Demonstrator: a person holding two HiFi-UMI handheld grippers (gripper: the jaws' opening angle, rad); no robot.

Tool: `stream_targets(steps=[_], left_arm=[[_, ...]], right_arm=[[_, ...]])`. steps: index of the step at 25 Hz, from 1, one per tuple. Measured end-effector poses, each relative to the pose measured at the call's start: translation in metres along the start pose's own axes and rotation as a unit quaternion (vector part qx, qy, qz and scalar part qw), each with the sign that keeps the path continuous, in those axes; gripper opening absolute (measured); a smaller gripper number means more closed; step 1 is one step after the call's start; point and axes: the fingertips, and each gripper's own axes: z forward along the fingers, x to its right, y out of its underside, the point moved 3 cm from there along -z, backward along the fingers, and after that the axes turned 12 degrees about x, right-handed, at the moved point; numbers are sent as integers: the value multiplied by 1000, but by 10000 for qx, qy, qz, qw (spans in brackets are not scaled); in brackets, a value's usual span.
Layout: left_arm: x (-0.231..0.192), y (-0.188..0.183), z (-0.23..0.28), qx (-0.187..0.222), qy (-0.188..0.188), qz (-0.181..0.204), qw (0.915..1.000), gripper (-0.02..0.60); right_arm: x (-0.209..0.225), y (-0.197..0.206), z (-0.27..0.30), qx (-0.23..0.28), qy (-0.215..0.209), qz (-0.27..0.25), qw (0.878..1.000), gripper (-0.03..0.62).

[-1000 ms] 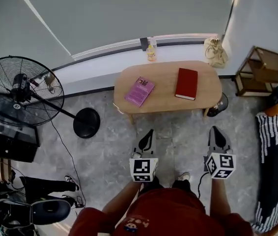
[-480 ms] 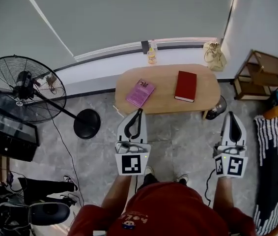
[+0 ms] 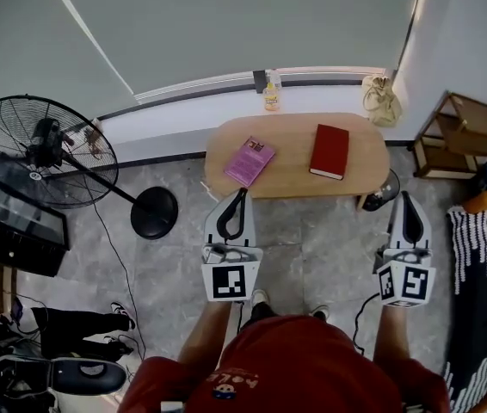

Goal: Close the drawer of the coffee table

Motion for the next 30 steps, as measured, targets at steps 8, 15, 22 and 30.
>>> stream_targets(steps=[8,15,22,30], left_arm=[[-4,3,0,-44,-3,29,10000,8],[-4,7,0,-104,-35,-9,9999,8],[-3,11,0,-79,-43,-28,10000,8],[-6,15,-3,-160,-83,-75,9998,8]], right_arm=[[-6,5,6,-7,-65,11,10000,-3],[-10,9,10,-94,-145,-8,9998,-3],[-14,22,12,-323,-202,-7,9993,-2],[-19,26,13,-399,-243,-10,9989,-2]])
